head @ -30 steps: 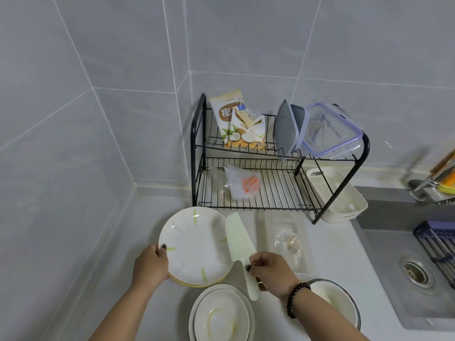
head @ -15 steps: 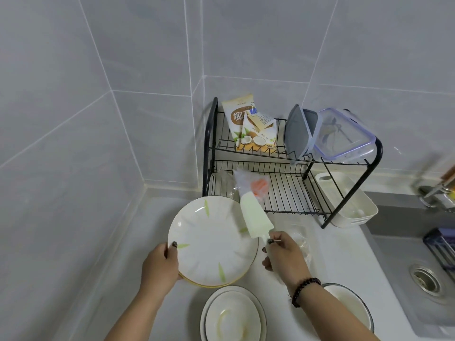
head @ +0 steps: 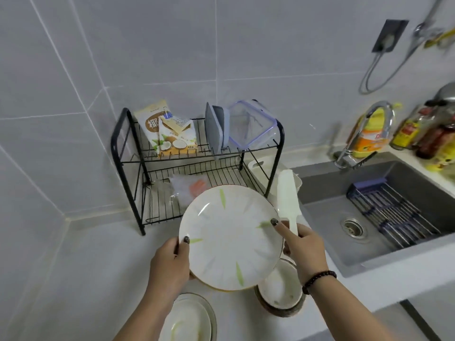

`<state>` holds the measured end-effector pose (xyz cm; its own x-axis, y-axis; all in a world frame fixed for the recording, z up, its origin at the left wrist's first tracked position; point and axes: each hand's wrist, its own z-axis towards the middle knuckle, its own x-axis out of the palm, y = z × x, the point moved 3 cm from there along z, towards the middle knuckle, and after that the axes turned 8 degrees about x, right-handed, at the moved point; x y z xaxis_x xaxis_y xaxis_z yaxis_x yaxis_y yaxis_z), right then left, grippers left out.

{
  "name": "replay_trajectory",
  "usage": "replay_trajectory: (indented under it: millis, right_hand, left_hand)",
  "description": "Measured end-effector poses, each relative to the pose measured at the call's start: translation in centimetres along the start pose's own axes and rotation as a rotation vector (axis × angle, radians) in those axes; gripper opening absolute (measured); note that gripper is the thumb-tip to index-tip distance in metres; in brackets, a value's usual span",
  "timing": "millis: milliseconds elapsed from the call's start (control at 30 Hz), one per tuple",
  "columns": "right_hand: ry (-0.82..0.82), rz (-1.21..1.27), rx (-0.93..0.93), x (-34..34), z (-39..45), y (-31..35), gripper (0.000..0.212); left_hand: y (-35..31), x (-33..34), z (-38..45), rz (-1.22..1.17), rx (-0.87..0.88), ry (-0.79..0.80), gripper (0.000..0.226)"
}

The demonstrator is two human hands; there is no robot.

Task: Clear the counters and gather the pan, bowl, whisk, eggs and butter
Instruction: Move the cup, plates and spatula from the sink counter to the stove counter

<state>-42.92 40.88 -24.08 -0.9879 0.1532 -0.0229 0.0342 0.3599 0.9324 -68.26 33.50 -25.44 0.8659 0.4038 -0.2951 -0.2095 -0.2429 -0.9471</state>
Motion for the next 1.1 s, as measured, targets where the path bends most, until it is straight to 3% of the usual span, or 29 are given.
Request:
replay_trajectory:
  millis: [67,133,367,667,933,1100]
  right_hand:
    - [-0.033,0.077,0.022,-3.1,0.0,0.0,0.022]
    - [-0.07,0.139,0.035,-6.7,-0.4,-0.1,0.033]
    - [-0.241,0.21,0.023,-21.2,-2.5,-0.6,0.025]
    - [-0.495,0.257,-0.006,-40.0,-7.8,-1.9,0.02]
    - [-0.767,0.389,0.013,-52.0,-14.5,-4.1,0.032]
    - [-0.933,0.455,-0.028,-57.6,-18.4,-5.3,0.015]
  left_hand:
    - [-1.5,2.7,-0.7,0.022,0.036,0.058,0.031]
    - [-2.9,5.7,-1.7,0.036,0.072,0.102,0.035]
    - [-7.4,17.6,-7.8,0.056,0.176,0.316,0.029]
    - [-11.6,32.4,-18.1,-0.022,0.135,0.607,0.026]
    - [-15.1,43.0,-26.2,-0.03,0.191,0.884,0.024]
    - [-16.8,48.8,-31.0,-0.026,0.234,1.054,0.027]
